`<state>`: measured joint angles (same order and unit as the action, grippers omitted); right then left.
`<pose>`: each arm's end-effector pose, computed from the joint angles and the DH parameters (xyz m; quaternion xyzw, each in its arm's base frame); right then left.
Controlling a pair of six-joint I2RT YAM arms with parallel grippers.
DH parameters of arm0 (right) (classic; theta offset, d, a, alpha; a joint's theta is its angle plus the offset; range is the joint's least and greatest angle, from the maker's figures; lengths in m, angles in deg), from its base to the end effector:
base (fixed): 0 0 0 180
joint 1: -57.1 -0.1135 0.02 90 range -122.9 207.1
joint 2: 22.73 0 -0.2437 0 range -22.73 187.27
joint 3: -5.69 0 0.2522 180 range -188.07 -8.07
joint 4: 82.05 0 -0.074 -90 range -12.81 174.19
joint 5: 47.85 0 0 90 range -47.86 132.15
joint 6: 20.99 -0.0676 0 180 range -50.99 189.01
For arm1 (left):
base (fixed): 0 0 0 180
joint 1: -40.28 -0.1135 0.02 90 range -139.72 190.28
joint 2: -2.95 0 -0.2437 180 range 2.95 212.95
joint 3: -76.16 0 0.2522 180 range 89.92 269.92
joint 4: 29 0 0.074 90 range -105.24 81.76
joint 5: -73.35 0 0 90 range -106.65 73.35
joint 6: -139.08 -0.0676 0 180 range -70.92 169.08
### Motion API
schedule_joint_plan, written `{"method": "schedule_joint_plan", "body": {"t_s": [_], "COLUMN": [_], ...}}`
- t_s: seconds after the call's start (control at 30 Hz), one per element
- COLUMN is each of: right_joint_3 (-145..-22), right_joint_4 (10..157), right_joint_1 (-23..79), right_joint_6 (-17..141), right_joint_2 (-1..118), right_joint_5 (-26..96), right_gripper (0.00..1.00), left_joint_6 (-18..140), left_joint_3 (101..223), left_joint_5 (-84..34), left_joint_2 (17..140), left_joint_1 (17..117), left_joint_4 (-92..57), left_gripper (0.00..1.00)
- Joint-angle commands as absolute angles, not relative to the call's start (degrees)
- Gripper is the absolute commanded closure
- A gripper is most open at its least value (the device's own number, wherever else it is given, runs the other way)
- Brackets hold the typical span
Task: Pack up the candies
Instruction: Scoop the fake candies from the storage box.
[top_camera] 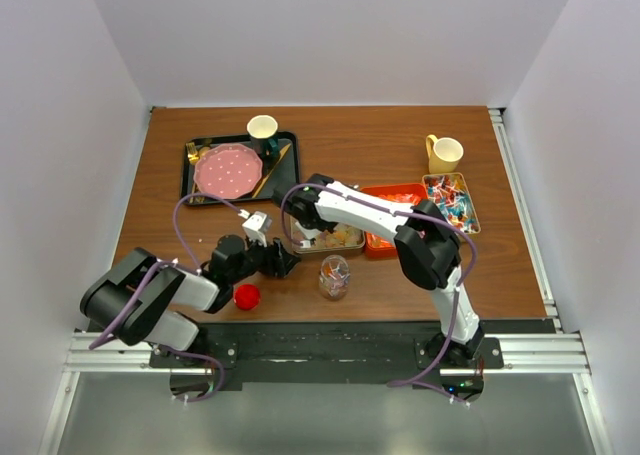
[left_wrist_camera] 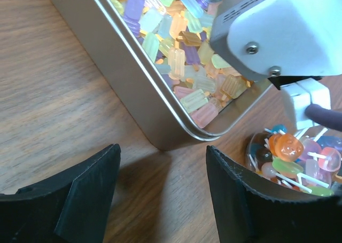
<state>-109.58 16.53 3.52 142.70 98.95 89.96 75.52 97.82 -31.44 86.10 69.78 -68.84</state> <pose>0.2796 0.2947 0.1734 0.8156 -0.4128 0.4019 0.0537 0.2011 -0.1336 0.0824 0.0942 0.8182 -0.3553 0.4420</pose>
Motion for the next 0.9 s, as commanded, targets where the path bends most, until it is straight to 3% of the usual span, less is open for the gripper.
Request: {"method": "schedule_joint_plan", "body": {"t_s": [0.0, 0.33, 0.87], "right_joint_3": [-109.1, -108.1, -108.9], "right_joint_4": [11.8, 16.3, 20.4], "right_joint_1": [3.9, 5.9, 7.6], "right_joint_6": [141.7, 142.8, 147.2], "right_joint_2": [98.5, 98.5, 99.8], "right_joint_5": [82.8, 71.6, 68.5], "right_gripper": [1.00, 1.00, 1.00], "left_joint_6": [75.4, 74.4, 73.7], "left_joint_3": [96.9, 97.5, 98.1], "left_joint_5": [-31.1, -33.4, -34.0], "left_joint_2": [87.2, 90.8, 92.8], "left_joint_1": [68.8, 68.5, 68.5], "left_joint_4": [-69.4, -71.2, -72.2], "left_gripper": [0.30, 0.34, 0.36]}}
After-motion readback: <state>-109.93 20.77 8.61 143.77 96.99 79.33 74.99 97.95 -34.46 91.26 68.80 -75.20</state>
